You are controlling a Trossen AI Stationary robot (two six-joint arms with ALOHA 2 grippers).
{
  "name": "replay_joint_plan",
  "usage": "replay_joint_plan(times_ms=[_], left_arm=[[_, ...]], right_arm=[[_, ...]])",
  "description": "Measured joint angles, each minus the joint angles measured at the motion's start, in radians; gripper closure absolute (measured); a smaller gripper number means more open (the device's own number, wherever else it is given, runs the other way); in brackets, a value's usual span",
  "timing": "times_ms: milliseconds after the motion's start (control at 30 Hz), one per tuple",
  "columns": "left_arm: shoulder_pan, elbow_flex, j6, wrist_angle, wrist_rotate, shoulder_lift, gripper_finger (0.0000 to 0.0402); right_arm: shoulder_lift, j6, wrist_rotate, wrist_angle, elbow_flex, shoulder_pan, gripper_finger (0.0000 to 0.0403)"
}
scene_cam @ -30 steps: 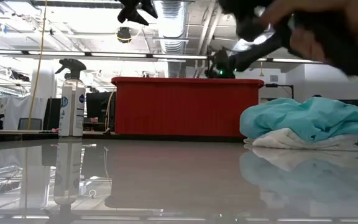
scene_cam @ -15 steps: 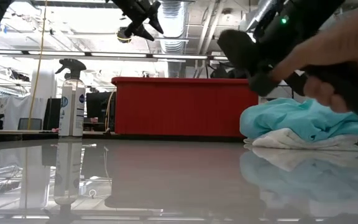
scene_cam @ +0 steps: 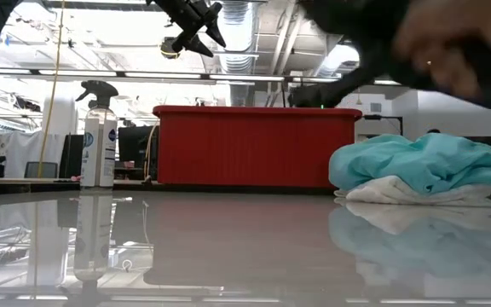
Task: Fold Laundry from Bin
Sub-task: Fold the black shorts
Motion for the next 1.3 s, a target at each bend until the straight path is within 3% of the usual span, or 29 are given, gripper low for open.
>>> replay_joint_plan(times_ms=[267,467,700,867,1033,1133,1200,1300], left_arm=[[0.004,0.0,0.008,0.0,-0.002,0.0,0.0143],[0.004,0.0,0.038,0.0,-0.003,0.0,0.0143],[0.009,0.0,0.115,0.033,-0.051,0.0,0.0143],[0.009,0.0,0.11,0.065,-0.032,0.0,0.0143],[0.009,0.0,0.042,0.036,0.157,0.0,0.0143],[0.009,0.0,-0.048,-0.01,0.322,-0.005,0.0143],[0.004,0.0,-0.091,-0.046,0.42,-0.013,0.0143],[-0.018,0.0,-0.154,-0.11,0.573,-0.027,0.0143]], right_arm=[[-0.288,-0.004,-0.058,0.037,0.004,0.004,0.0381],[-0.477,0.029,-0.256,0.012,-0.002,0.037,0.0381],[-0.758,0.008,-0.431,0.041,0.003,0.208,0.0381],[-0.904,0.002,-0.531,-0.113,0.002,0.423,0.0381],[-0.963,-0.061,-0.527,-0.45,-0.038,0.671,0.0381],[-0.958,-0.02,-0.444,-0.579,-0.089,0.79,0.0381],[-0.947,-0.013,-0.365,-0.606,-0.145,0.835,0.0381],[-0.938,-0.012,-0.355,-0.526,-0.241,0.862,0.0381]])
